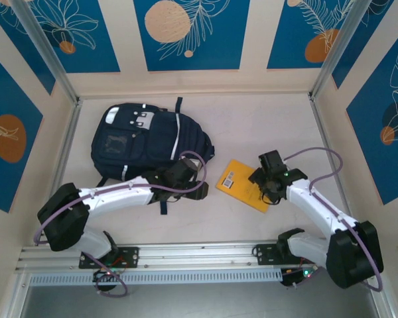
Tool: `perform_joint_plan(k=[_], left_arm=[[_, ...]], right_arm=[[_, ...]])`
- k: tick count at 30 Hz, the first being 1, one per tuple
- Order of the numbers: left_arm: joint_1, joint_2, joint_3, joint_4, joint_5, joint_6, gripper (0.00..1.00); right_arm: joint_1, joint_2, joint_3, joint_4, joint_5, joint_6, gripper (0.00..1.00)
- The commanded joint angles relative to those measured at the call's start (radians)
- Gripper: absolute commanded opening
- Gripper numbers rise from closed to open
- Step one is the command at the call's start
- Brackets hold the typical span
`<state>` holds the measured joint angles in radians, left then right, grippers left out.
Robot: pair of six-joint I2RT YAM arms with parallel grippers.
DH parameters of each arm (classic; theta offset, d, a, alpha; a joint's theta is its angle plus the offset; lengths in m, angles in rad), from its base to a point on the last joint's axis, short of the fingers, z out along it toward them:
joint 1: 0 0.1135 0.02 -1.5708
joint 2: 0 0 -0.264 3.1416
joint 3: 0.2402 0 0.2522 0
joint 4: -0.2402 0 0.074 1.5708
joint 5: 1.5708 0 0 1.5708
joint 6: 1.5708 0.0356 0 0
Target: Pack the student bag
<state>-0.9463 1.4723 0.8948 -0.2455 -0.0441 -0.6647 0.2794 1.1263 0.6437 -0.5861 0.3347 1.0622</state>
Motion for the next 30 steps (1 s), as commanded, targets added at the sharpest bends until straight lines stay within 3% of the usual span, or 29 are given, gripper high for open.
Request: perform_joint_plan(k=[1, 6, 12, 20, 30], left_arm=[[0.008, -0.003, -0.005, 0.019, 0.023, -0.010, 0.62], [0.009, -0.030, -0.015, 0.008, 0.025, 0.012, 0.62], [0.009, -0.060, -0.034, -0.009, 0.027, 0.031, 0.62], [0.011, -0.022, -0.038, 0.027, 0.058, 0.016, 0.62], [0.010, 0.012, -0.023, 0.028, 0.080, 0.000, 0.62]], right_arm=[[-0.118, 0.090, 0.023, 0.240, -0.148, -0.169, 0.77], [-0.255, 0.319, 0.142, 0.316, -0.226, -0.214, 0.77], [-0.275, 0.484, 0.270, 0.224, -0.290, -0.254, 0.77], [-0.263, 0.466, 0.191, 0.210, -0.417, -0.246, 0.77], [-0.181, 0.254, -0.005, 0.197, -0.458, -0.174, 0.76]])
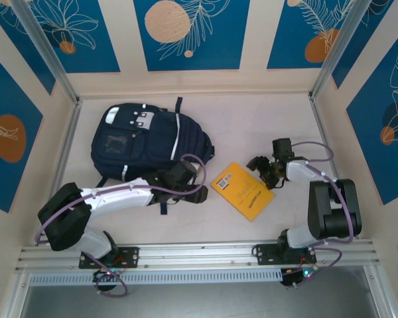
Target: Pack the student bag
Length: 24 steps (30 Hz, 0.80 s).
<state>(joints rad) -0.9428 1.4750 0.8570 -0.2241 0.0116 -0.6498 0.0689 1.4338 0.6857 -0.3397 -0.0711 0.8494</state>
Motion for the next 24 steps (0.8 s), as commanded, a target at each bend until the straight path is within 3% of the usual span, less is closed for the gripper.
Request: perform_joint_plan(k=[1, 7, 12, 21, 24], left_arm=[[0.007, 0.012, 0.014, 0.009, 0.029, -0.017, 0.62], [0.008, 0.052, 0.023, 0.024, 0.076, -0.031, 0.62], [0.022, 0.132, 0.054, 0.038, 0.133, -0.046, 0.62], [0.038, 0.217, 0.062, 0.054, 0.214, -0.079, 0.59], [0.038, 0.228, 0.052, 0.080, 0.238, -0.090, 0.58]], right_arm=[[0.051, -0.082, -0.066, -0.052, -0.053, 0.047, 0.76], [0.277, -0.214, -0.138, -0.074, 0.000, 0.117, 0.75], [0.437, -0.227, -0.176, -0.043, 0.024, 0.103, 0.71], [0.447, -0.206, -0.159, -0.053, 0.050, -0.021, 0.67], [0.445, -0.172, -0.144, -0.015, -0.007, -0.082, 0.66]])
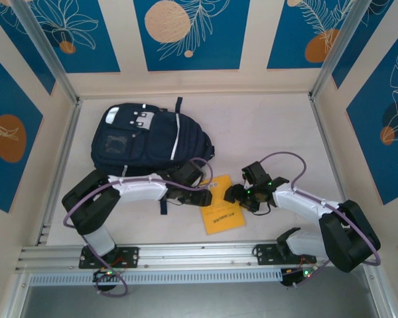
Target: Pack the student bag
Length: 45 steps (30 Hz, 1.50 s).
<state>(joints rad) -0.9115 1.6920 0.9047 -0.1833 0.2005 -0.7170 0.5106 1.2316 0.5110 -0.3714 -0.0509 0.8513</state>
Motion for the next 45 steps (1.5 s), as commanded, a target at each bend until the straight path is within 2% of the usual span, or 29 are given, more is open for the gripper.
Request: perform_joint_plan(k=[1, 6, 8, 15, 20, 27, 33, 36, 42, 45], left_arm=[[0.006, 0.019, 0.004, 0.048, 0.060, -0.027, 0.57], [0.009, 0.036, 0.002, 0.061, 0.083, -0.032, 0.54], [0.009, 0.033, -0.001, 0.061, 0.082, -0.027, 0.54], [0.011, 0.051, 0.000, 0.070, 0.092, -0.025, 0.53], [0.011, 0.057, 0.004, 0.073, 0.098, -0.025, 0.53], [0.010, 0.058, -0.001, 0.078, 0.103, -0.025, 0.52], [0.011, 0.053, -0.004, 0.073, 0.102, -0.022, 0.52], [0.010, 0.059, -0.002, 0.079, 0.109, -0.022, 0.52], [0.009, 0.060, -0.001, 0.079, 0.111, -0.022, 0.52], [0.010, 0.054, -0.004, 0.081, 0.112, -0.021, 0.51]], right_arm=[[0.003, 0.050, 0.039, 0.029, -0.052, -0.106, 0.66], [0.003, 0.143, 0.113, 0.011, -0.177, -0.178, 0.60], [0.003, 0.126, 0.126, 0.000, -0.218, -0.190, 0.57], [-0.022, -0.020, 0.139, -0.069, -0.247, -0.208, 0.48], [-0.046, -0.050, 0.150, -0.091, -0.300, -0.212, 0.46], [-0.055, -0.057, 0.149, -0.063, -0.350, -0.187, 0.35], [-0.057, -0.078, 0.192, -0.125, -0.363, -0.208, 0.40], [-0.059, -0.090, 0.186, -0.111, -0.427, -0.194, 0.47], [-0.064, -0.095, 0.113, 0.053, -0.577, -0.101, 0.59], [-0.069, -0.067, 0.090, 0.084, -0.560, -0.088, 0.62]])
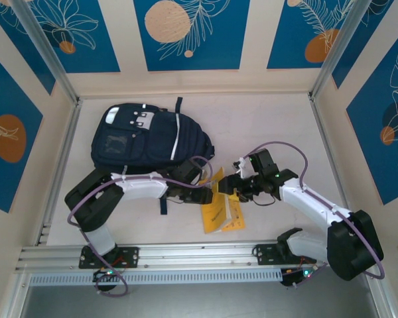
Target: Pack the student bag
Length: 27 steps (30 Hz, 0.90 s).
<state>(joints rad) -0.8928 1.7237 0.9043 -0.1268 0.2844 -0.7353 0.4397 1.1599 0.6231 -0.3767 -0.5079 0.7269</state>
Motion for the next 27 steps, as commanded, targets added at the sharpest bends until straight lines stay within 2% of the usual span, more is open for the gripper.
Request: perform_joint_plan(k=[1, 5, 8, 13, 19, 24, 27], left_arm=[[-0.009, 0.021, -0.005, 0.024, 0.029, -0.004, 0.51], [-0.008, 0.012, -0.008, 0.020, 0.025, -0.001, 0.51], [-0.009, 0.004, -0.011, 0.016, 0.019, 0.002, 0.51], [-0.004, -0.019, -0.017, 0.002, 0.000, 0.002, 0.51], [0.028, -0.069, -0.036, -0.007, -0.001, -0.006, 0.53], [0.054, -0.127, -0.055, -0.024, 0.004, -0.010, 0.57], [0.081, -0.175, -0.083, -0.026, 0.006, -0.029, 0.60]], right_arm=[[-0.002, 0.018, -0.026, 0.090, -0.095, 0.034, 0.62], [-0.016, 0.069, -0.038, 0.097, -0.071, 0.034, 0.63], [-0.021, 0.076, -0.038, 0.088, -0.033, 0.031, 0.59], [-0.056, 0.031, -0.031, 0.018, 0.042, 0.008, 0.41], [-0.083, -0.043, -0.048, 0.011, 0.037, 0.016, 0.14], [-0.100, -0.051, -0.063, 0.049, -0.015, 0.052, 0.06], [-0.118, -0.072, -0.068, 0.067, -0.044, 0.071, 0.04]])
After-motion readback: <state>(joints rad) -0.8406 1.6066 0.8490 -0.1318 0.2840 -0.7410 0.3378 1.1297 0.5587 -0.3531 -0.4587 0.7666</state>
